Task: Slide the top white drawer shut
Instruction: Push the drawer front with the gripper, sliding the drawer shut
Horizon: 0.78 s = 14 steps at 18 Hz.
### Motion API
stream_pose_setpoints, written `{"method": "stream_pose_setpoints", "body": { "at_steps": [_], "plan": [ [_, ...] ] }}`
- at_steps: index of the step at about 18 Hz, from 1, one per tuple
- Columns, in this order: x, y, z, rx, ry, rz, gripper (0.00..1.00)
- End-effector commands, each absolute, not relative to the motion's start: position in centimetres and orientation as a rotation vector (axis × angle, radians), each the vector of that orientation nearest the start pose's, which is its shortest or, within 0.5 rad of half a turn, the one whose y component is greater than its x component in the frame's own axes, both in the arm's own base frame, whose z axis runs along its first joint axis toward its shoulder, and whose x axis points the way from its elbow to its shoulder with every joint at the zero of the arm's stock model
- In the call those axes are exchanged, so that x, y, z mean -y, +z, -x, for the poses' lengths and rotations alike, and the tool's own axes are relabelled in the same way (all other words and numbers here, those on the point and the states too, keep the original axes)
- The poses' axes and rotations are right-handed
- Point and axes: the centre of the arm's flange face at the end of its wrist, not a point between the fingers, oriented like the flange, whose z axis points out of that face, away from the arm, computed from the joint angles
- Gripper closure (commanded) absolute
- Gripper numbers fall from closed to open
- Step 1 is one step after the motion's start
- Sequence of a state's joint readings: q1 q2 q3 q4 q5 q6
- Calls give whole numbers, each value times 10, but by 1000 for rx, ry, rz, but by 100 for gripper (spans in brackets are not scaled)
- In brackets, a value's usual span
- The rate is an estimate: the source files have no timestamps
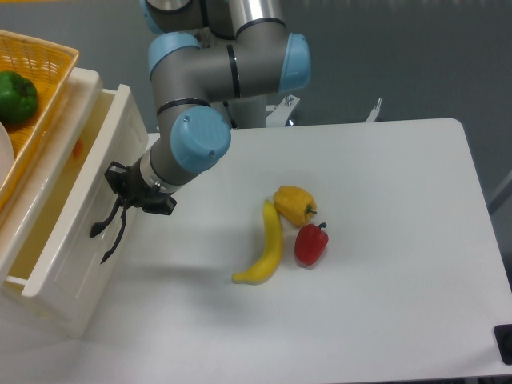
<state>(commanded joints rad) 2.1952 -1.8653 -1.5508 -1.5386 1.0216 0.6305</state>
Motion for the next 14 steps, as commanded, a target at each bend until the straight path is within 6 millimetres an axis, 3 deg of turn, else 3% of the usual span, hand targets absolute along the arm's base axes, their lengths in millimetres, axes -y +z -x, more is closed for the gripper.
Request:
{"method": "stream_pose_setpoints", "body": {
  "at_steps": [14],
  "plan": [
    [-586,356,161,53,-869,2903,83]
  ]
}}
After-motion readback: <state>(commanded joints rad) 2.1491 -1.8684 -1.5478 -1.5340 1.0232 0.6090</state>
